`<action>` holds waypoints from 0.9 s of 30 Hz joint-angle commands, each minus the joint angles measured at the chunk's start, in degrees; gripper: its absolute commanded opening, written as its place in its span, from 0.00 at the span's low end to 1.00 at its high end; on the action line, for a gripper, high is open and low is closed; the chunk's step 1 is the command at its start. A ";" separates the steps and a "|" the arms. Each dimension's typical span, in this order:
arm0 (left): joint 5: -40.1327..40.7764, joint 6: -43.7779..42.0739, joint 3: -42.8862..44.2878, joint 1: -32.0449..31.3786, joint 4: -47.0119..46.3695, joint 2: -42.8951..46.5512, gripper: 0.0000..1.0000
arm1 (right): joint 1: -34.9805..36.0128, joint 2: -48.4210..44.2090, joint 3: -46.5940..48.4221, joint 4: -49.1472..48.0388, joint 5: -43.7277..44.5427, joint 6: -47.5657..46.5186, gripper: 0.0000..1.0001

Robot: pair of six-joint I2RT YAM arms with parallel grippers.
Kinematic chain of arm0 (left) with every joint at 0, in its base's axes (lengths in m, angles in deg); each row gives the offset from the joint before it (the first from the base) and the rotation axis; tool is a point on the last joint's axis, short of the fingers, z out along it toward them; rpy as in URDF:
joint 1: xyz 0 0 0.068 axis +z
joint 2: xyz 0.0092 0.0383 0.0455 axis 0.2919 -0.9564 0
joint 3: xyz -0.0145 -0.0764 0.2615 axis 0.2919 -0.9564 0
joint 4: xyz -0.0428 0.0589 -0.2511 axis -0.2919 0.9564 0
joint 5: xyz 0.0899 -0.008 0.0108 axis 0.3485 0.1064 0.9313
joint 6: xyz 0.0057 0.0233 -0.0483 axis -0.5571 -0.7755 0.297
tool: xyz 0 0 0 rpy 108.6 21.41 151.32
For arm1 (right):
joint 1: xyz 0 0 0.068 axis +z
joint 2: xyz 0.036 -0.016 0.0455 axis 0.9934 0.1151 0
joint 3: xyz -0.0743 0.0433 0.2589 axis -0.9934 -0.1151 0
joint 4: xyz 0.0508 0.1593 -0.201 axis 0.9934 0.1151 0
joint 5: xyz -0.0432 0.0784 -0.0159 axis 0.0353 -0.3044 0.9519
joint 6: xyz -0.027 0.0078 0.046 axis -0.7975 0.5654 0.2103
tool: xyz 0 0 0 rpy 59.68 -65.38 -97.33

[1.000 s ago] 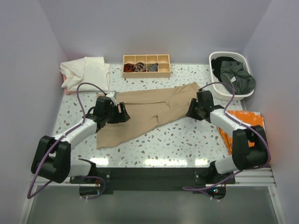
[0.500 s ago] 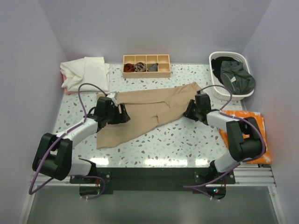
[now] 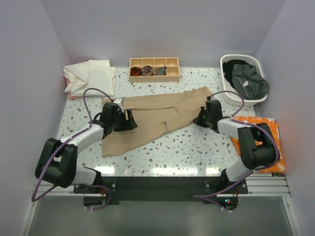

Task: Fold and stack the t-shirts
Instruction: Grap the side of the flattened tshirt closest away from the robot with both arms

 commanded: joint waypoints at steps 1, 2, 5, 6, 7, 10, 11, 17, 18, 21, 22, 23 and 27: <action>-0.20 0.20 -0.76 -0.41 -3.30 -0.62 0.74 | 0.25 -5.91 -0.97 -0.42 -1.45 0.60 0.00; -0.54 0.20 -0.76 -0.41 -3.39 -0.71 0.74 | 0.17 -6.80 -0.88 0.20 -1.28 0.51 0.00; -0.81 0.29 -0.67 -0.50 -3.83 -1.06 0.74 | 0.17 -10.23 -0.44 2.40 -0.58 -0.28 0.00; -0.81 0.29 -0.76 -0.59 -4.00 -1.41 0.74 | 0.25 -10.75 0.26 2.84 -0.40 -0.54 0.00; -0.90 0.20 -0.67 -0.59 -4.09 -1.50 0.74 | 0.17 -11.19 0.61 4.32 1.34 -0.81 0.06; -1.16 0.20 -0.59 -0.76 -4.18 -1.85 0.74 | 0.25 -11.55 0.97 6.70 3.63 -1.16 0.27; -1.16 0.20 -0.59 -0.85 -4.27 -2.03 0.74 | 0.25 -11.29 0.79 6.80 4.43 -1.16 0.26; -1.25 0.03 -0.59 -0.85 -4.27 -2.29 0.74 | 0.25 -8.92 2.02 6.53 3.29 -1.43 0.15; -1.34 0.03 -0.59 -0.85 -4.27 -2.29 0.74 | 0.17 -8.74 2.11 6.79 3.21 -1.17 0.34; -0.90 -0.06 -0.67 -0.85 -4.18 -2.38 0.74 | 0.25 -8.65 1.41 6.88 5.12 -1.08 0.45; -0.99 -0.06 -0.67 -0.85 -4.27 -2.47 0.74 | 0.25 -8.56 1.32 7.06 5.49 -1.25 0.49; -0.99 -0.06 -0.59 -0.85 -4.27 -2.73 0.74 | 0.25 -8.56 1.41 7.23 5.58 -1.34 0.51; -1.34 -0.06 -0.41 -0.94 -4.18 -3.61 0.74 | 0.17 -7.69 1.41 6.45 5.93 -1.51 0.51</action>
